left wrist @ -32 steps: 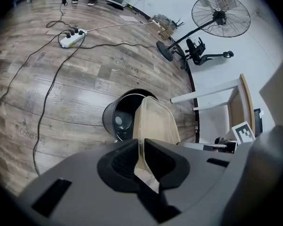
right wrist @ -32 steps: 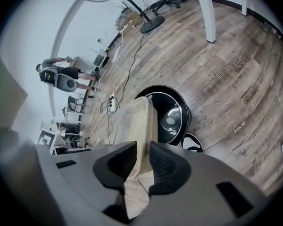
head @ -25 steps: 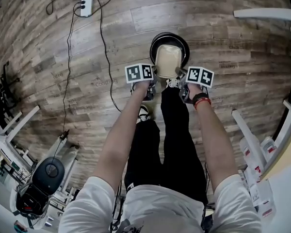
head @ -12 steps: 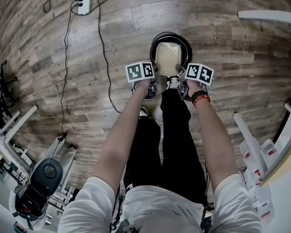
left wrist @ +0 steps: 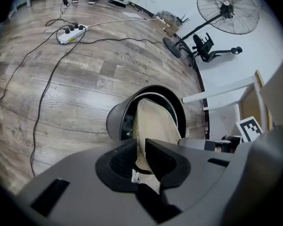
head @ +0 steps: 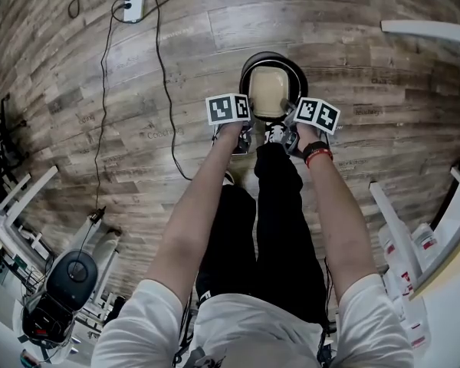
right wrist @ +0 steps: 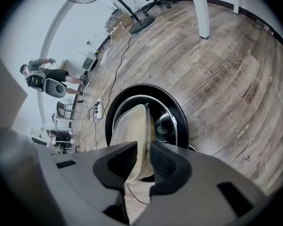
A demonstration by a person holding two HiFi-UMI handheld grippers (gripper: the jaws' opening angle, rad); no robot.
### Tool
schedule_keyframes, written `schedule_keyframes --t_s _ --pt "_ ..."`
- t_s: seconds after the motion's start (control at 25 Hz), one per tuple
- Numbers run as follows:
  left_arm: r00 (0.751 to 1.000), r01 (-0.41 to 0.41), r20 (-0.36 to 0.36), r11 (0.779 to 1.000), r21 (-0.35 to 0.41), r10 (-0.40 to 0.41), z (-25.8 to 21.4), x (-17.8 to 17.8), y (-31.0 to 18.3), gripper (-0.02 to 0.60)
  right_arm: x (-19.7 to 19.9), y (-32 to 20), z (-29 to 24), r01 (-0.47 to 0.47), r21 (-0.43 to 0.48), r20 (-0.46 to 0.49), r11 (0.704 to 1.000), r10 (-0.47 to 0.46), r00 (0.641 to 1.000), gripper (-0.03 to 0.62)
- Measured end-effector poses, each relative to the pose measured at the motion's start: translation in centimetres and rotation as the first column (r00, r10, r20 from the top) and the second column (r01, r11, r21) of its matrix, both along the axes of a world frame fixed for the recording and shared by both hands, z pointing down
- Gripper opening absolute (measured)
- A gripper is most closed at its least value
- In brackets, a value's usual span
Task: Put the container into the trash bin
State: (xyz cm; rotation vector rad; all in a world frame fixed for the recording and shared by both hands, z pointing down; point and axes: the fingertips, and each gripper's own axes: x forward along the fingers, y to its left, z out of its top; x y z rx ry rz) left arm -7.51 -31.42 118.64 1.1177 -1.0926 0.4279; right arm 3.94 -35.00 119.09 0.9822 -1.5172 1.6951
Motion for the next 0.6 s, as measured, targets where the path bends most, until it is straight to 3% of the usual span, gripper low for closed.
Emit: schedule_keyframes --t_s 0.12,0.2,0.6 --pt "1.000 -0.010 -0.014 1.000 0.016 0.010 -0.1 0.3 -0.2 0.078 0.0 -0.2 -0.1 -0.012 0.001 0.002 1.000 0.012 1.000 0.118" --pt "0.999 -0.007 -0.032 1.000 0.030 0.008 -0.3 0.5 -0.3 0.127 -0.1 -0.4 -0.2 -0.009 0.004 0.006 1.000 0.009 1.000 0.134" --pt "0.999 0.007 -0.035 0.998 0.067 -0.005 -2.3 0.6 -0.5 0.141 0.5 -0.1 -2.1 0.000 0.016 0.006 1.000 0.000 1.000 0.150"
